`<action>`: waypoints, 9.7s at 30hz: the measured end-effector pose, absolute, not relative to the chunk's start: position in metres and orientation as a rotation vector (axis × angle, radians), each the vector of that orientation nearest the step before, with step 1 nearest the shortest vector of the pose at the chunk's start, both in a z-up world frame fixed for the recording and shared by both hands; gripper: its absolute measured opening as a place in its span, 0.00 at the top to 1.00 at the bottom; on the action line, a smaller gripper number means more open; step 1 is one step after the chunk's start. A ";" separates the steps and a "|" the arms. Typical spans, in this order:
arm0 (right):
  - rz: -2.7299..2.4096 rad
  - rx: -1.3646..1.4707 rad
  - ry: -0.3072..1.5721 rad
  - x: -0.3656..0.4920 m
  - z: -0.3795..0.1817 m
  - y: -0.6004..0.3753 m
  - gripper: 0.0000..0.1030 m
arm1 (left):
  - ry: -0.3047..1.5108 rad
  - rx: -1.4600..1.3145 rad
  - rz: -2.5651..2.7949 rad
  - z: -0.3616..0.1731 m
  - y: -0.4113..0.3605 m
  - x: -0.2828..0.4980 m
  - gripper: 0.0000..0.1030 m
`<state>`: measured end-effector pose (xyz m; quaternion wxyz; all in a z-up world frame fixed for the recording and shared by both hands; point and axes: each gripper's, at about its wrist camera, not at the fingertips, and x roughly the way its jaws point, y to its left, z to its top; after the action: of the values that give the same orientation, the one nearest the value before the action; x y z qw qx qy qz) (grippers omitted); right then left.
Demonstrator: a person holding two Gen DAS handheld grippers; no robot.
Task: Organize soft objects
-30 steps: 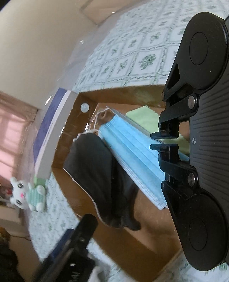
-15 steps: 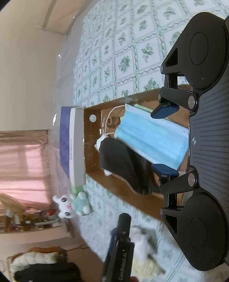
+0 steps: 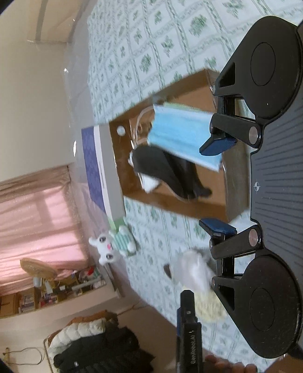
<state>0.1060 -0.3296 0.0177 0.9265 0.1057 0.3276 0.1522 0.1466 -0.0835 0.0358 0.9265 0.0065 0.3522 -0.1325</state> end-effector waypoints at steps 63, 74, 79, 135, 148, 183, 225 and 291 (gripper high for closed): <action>0.596 0.044 0.730 0.211 -0.049 -0.130 0.98 | 0.854 -0.002 0.046 -0.035 0.068 0.160 0.41; 0.546 0.154 0.575 0.200 -0.006 -0.168 1.00 | 0.831 0.013 0.014 -0.033 0.068 0.158 0.39; 0.504 0.204 0.560 0.194 0.005 -0.192 1.00 | 0.832 0.051 -0.011 -0.038 0.060 0.160 0.35; 0.602 -0.109 0.617 0.226 -0.064 -0.101 0.96 | 0.832 -0.003 0.234 -0.065 0.143 0.152 0.71; 0.529 0.214 0.552 0.190 -0.013 -0.178 0.98 | 0.794 -0.063 0.198 -0.048 0.127 0.136 0.73; 0.257 0.306 0.448 0.123 0.046 -0.359 0.98 | 0.660 0.026 -0.346 0.048 -0.097 0.117 0.73; 0.291 0.012 0.707 0.234 -0.051 -0.382 0.98 | 0.932 0.168 -0.484 -0.065 -0.245 0.237 0.73; 0.271 0.248 0.610 0.072 0.047 -0.344 0.27 | 0.736 0.012 -0.302 0.059 -0.094 0.115 0.38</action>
<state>0.0717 -0.3442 0.0469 0.9374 0.1216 0.2984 0.1325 0.1147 -0.0943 0.0587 0.9219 0.0058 0.3582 -0.1473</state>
